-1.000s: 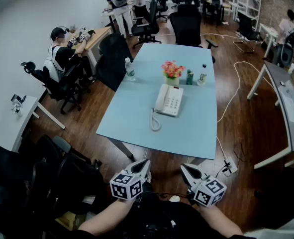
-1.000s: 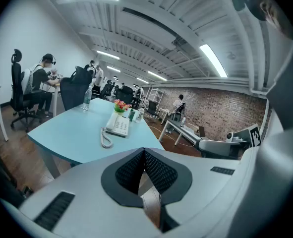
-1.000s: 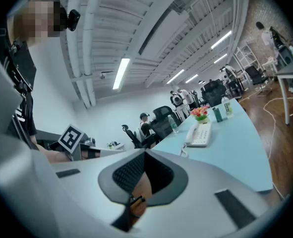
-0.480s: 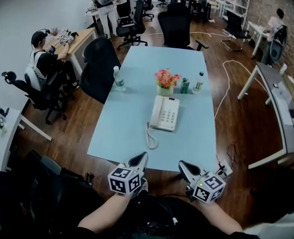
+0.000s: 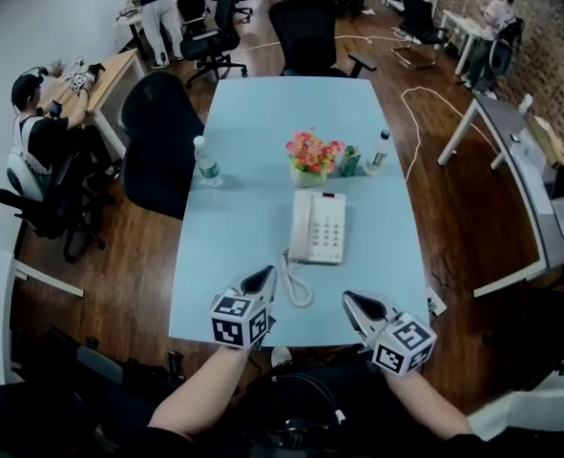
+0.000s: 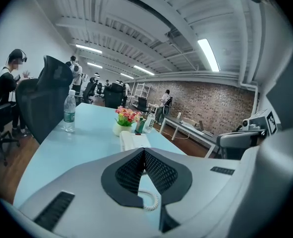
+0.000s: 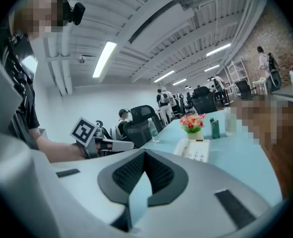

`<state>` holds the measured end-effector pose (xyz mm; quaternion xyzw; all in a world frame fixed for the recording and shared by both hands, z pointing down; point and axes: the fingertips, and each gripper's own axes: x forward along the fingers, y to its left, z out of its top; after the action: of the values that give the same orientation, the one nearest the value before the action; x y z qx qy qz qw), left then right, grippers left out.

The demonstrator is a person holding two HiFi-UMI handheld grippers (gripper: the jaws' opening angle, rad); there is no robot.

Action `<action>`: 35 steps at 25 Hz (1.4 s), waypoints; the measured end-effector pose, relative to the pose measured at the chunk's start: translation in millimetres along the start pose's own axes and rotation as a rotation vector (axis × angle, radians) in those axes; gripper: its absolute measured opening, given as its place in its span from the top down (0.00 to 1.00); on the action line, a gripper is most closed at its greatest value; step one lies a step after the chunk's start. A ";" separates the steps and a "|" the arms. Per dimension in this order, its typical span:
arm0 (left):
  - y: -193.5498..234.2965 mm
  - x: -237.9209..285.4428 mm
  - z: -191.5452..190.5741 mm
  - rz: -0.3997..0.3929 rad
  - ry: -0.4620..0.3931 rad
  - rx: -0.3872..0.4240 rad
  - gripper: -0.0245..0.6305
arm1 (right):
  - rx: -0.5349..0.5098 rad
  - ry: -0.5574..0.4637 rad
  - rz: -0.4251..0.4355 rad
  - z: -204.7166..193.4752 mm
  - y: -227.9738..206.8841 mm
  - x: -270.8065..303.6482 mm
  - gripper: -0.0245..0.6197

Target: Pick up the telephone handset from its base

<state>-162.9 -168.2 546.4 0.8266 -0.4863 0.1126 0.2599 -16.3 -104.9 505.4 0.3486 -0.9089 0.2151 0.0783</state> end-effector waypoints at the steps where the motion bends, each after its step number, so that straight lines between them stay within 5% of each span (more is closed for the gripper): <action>1: 6.6 9.5 0.6 0.012 0.017 0.005 0.96 | -0.004 0.006 -0.005 3.0 -4.3 4.2 0.94; 5: 23.3 61.4 8.9 0.057 0.066 0.059 0.95 | -0.017 0.016 0.005 15.0 -31.2 26.1 0.93; 7: 30.9 93.2 8.8 0.089 0.099 0.055 0.72 | -0.021 0.039 0.024 18.2 -45.0 34.4 0.94; 13: 52.9 187.6 0.8 0.207 0.196 0.037 0.59 | -0.007 0.066 0.059 25.5 -84.4 38.4 0.94; 24: 81.1 257.7 -29.3 0.352 0.376 0.056 0.57 | 0.069 0.042 0.047 26.6 -125.7 30.9 0.94; 35: 81.6 259.4 -27.9 0.309 0.295 -0.020 0.60 | 0.060 0.025 0.014 26.1 -123.5 25.0 0.94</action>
<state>-101.3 -378.4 709.8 0.7142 -0.5651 0.2660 0.3159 47.7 -213.6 530.9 0.3420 -0.9033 0.2471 0.0775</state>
